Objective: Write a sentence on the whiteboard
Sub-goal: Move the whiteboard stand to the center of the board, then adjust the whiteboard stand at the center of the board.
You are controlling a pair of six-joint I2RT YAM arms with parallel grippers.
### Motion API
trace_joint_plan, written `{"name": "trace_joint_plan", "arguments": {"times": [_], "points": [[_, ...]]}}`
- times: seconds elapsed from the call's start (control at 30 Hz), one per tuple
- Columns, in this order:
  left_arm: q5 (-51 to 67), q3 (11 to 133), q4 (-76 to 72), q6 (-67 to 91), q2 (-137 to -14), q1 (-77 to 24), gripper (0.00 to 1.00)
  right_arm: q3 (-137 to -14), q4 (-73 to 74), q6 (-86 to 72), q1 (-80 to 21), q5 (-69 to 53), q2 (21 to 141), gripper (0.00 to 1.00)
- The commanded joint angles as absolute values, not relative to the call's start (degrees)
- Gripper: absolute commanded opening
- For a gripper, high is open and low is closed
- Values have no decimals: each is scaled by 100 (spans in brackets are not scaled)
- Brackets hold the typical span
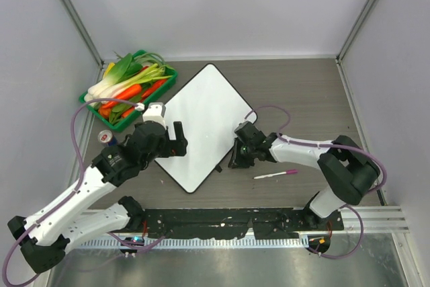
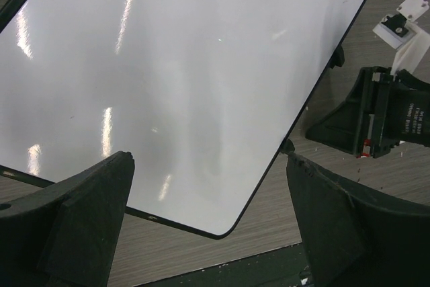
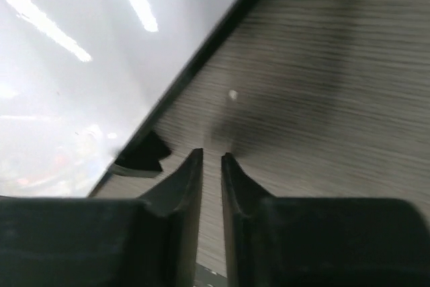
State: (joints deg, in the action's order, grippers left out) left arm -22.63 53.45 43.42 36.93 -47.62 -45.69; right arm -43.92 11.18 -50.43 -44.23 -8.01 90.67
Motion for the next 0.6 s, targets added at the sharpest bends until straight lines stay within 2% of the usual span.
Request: {"name": "trace_joint_plan", "arguments": {"times": [0.0, 0.07, 0.13, 0.17, 0.23, 0.33, 0.37, 0.57], "points": [[-2206, 5572, 4237, 3595, -4799, -4526, 100, -4702, 2363, -4272, -4421, -18, 8438, 28], [-2154, 5563, 4193, 3586, -4808, -4518, 100, -4676, 2591, -3991, -4351, 298, 8227, 37], [-2110, 5555, 4149, 3577, -4825, -4509, 100, -4623, 2628, -3719, -4272, 509, 8043, 52], [-2083, 5563, 4131, 3577, -4860, -4509, 100, -4623, 2619, -3526, -4254, 571, 8007, 64], [-2030, 5581, 4105, 3577, -4904, -4509, 100, -4658, 2532, -3218, -4184, 677, 7989, 78], [-1943, 5616, 4087, 3577, -4948, -4500, 100, -4798, 2330, -2735, -4096, 851, 8094, 82], [-1925, 5634, 4087, 3586, -4974, -4509, 100, -4816, 2294, -2664, -4096, 940, 8112, 87], [-1881, 5660, 4087, 3586, -5010, -4491, 100, -4781, 1593, -2101, -3833, 923, 8525, 87]]}}
